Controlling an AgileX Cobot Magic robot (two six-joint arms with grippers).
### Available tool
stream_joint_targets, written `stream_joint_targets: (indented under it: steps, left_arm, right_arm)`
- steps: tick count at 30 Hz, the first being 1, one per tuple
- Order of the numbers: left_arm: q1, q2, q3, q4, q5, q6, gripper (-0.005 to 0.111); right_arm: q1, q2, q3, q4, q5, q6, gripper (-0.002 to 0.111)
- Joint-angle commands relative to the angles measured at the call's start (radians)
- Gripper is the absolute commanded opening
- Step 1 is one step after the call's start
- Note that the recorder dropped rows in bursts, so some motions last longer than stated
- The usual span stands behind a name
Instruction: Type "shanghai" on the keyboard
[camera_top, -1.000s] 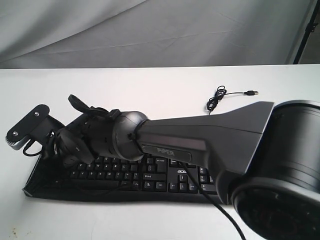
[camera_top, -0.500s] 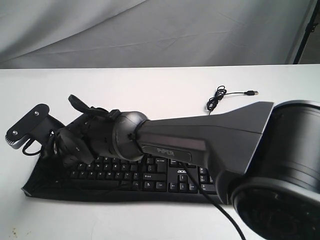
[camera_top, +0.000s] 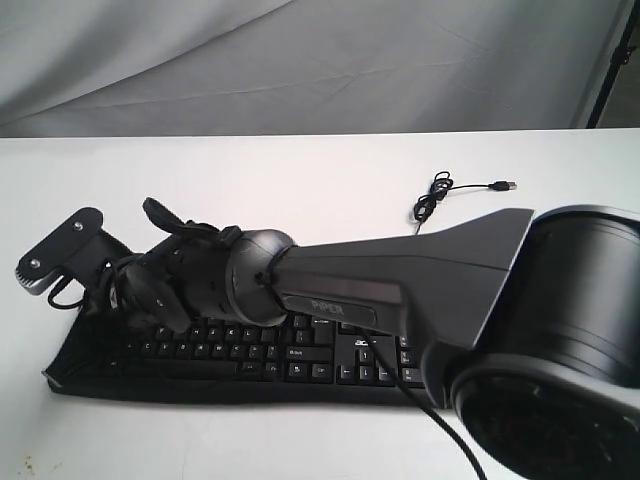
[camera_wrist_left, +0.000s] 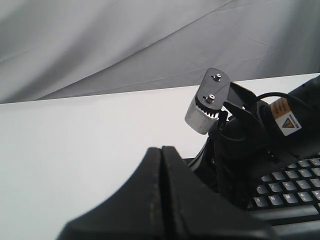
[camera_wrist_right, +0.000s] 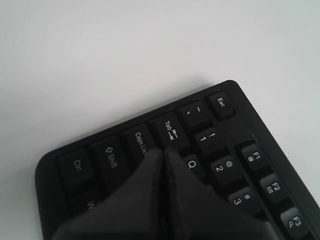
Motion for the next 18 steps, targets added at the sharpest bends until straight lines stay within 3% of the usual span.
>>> stream_joint_targets:
  steps: [1, 18]
  left_arm:
    - [-0.006, -0.003, 0.004, 0.005, -0.006, -0.003, 0.000]
    - [-0.006, -0.003, 0.004, 0.005, -0.006, -0.003, 0.000]
  right_arm:
    - [-0.007, -0.002, -0.008, 0.004, 0.006, 0.003, 0.000]
    - [-0.012, 0.013, -0.008, 0.002, 0.009, 0.002, 0.000]
